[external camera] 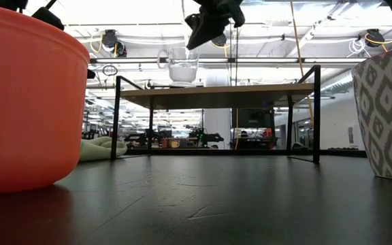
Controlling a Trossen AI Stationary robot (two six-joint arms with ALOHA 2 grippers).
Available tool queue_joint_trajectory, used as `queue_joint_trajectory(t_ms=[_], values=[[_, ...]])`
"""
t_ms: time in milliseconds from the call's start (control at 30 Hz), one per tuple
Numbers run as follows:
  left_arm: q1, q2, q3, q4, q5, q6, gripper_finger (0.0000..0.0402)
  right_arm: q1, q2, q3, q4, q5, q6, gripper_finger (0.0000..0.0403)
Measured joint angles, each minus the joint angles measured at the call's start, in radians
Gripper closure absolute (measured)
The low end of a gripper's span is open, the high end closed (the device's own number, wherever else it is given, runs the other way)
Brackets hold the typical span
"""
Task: Stack small to large cups/mugs on shelf
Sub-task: Put the transparent mug on the shelf
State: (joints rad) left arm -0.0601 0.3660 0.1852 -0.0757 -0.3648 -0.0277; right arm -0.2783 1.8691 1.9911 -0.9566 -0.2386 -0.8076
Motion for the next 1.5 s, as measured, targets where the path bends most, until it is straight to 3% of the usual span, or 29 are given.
queue_joint_trajectory(t_ms=[167, 367, 633, 833, 1133, 1500], values=[[0.0, 0.0, 0.0, -0.001, -0.002, 0.0, 0.0399, 0.005, 0.001, 0.0, -0.018, -0.039, -0.056, 0.0403], [0.0, 0.0, 0.0, 0.0, -0.003, 0.0, 0.0384, 0.004, 0.001, 0.0, -0.085, -0.108, -0.155, 0.0403], [0.0, 0.0, 0.0, 0.001, -0.003, 0.0, 0.0396, -0.007, 0.001, 0.0, -0.082, -0.114, -0.28, 0.0403], [0.0, 0.0, 0.0, -0.002, -0.003, -0.001, 0.0382, -0.038, 0.001, 0.0, -0.084, -0.156, -0.284, 0.0403], [0.0, 0.0, 0.0, -0.003, -0.002, 0.003, 0.0398, -0.037, 0.002, 0.0, -0.057, -0.205, -0.297, 0.0403], [0.0, 0.0, 0.0, -0.003, -0.002, 0.006, 0.0371, -0.042, 0.028, 0.002, -0.054, -0.236, -0.259, 0.0403]])
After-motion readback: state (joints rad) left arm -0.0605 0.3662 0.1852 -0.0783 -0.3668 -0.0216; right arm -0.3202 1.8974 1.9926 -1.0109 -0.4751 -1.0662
